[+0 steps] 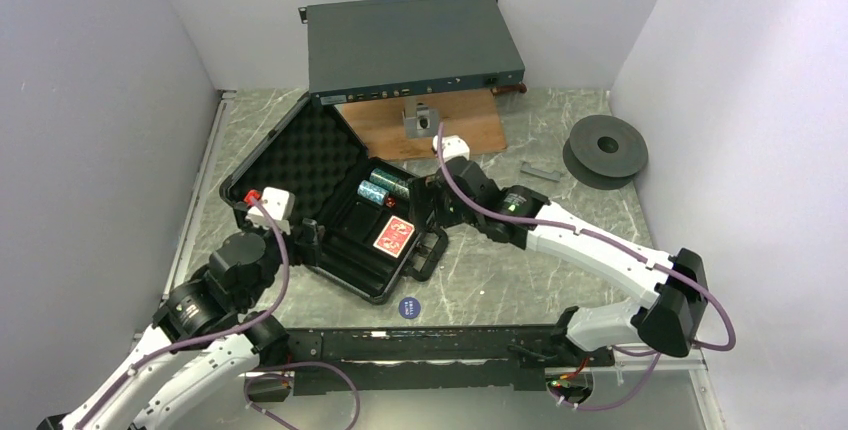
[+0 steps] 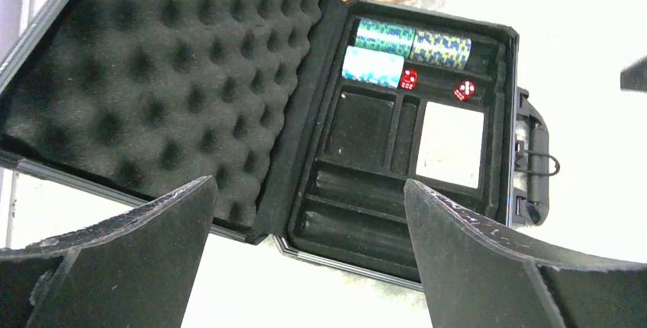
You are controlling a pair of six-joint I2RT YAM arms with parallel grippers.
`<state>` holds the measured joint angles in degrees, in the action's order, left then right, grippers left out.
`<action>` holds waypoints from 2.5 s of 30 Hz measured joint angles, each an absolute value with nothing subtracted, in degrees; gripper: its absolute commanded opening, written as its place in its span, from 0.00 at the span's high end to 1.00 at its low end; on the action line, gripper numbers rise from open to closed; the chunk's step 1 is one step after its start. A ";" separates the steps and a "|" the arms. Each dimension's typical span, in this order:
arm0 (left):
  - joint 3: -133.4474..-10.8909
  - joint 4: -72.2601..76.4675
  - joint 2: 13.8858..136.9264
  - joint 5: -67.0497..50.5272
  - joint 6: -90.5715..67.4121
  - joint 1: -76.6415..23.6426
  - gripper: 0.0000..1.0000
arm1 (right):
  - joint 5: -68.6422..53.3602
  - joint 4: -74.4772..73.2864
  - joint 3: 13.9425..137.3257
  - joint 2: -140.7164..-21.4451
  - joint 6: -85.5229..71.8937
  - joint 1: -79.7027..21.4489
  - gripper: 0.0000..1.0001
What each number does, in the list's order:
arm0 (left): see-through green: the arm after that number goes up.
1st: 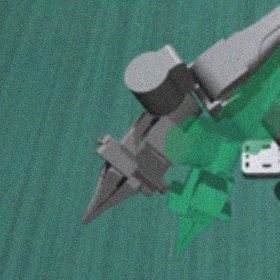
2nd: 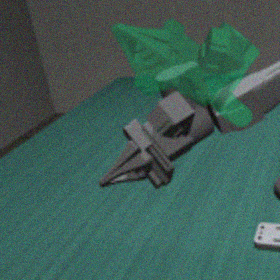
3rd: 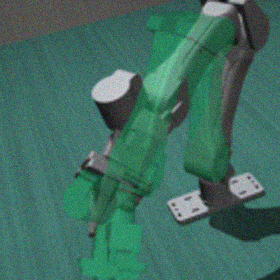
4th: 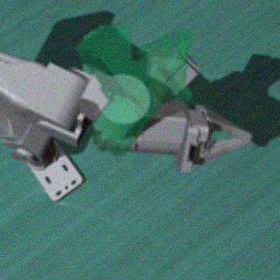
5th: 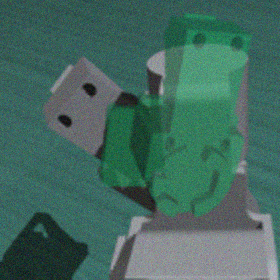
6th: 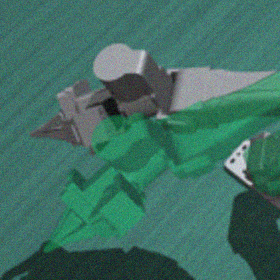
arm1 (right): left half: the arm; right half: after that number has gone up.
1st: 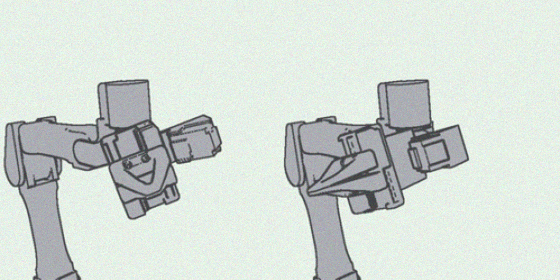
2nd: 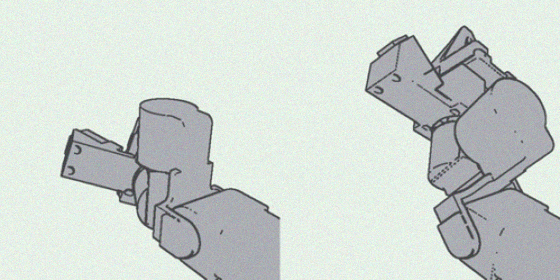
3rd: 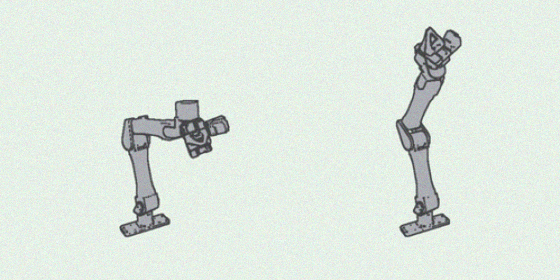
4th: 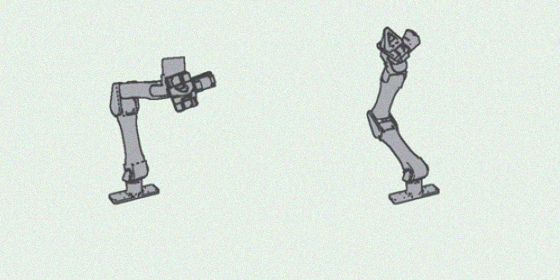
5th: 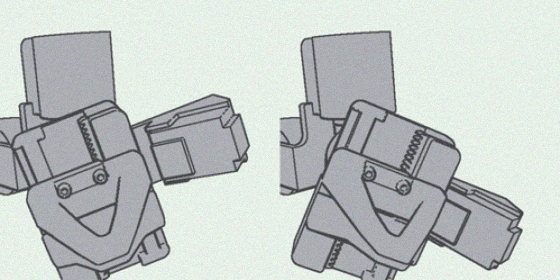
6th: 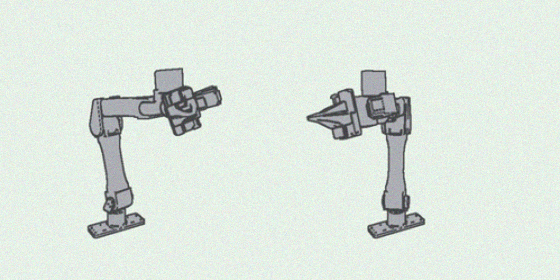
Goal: Pack up texas hold em set
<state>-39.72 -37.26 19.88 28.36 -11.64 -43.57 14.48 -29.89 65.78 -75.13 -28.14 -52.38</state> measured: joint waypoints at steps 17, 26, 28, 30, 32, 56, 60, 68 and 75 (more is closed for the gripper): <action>-40.47 -38.41 24.53 26.83 -11.64 -43.53 0.01 | 14.57 -37.17 62.28 -80.09 -37.15 -72.07 0.01; -40.47 -38.44 24.47 27.73 -11.64 -43.53 0.01 | 16.03 -37.67 62.96 -90.74 -37.74 -79.26 0.05; -40.47 -38.46 24.47 28.34 -11.66 -43.53 0.01 | 15.90 -37.67 63.11 -92.90 -37.80 -80.12 0.06; -40.47 -38.50 24.47 29.30 -11.70 -43.53 0.01 | 15.66 -37.63 63.16 -94.43 -37.98 -80.40 0.07; -40.47 -38.85 24.47 31.18 -12.01 -43.53 0.01 | 15.27 -37.60 63.18 -95.79 -38.19 -80.40 0.09; -42.74 -47.46 17.17 51.83 -22.48 -42.94 0.01 | 8.75 -35.75 64.99 -102.94 -37.67 -73.38 0.31; -42.72 -47.46 17.58 51.83 -22.13 -42.94 0.01 | 8.36 -36.03 65.93 -103.94 -37.06 -73.52 0.34; -42.65 -47.11 17.56 51.81 -21.69 -42.70 0.01 | 8.12 -36.91 66.39 -104.29 -36.84 -73.47 0.37; -42.61 -46.92 17.56 51.81 -21.69 -42.30 0.01 | 8.01 -39.46 68.71 -106.08 -36.67 -74.02 0.38</action>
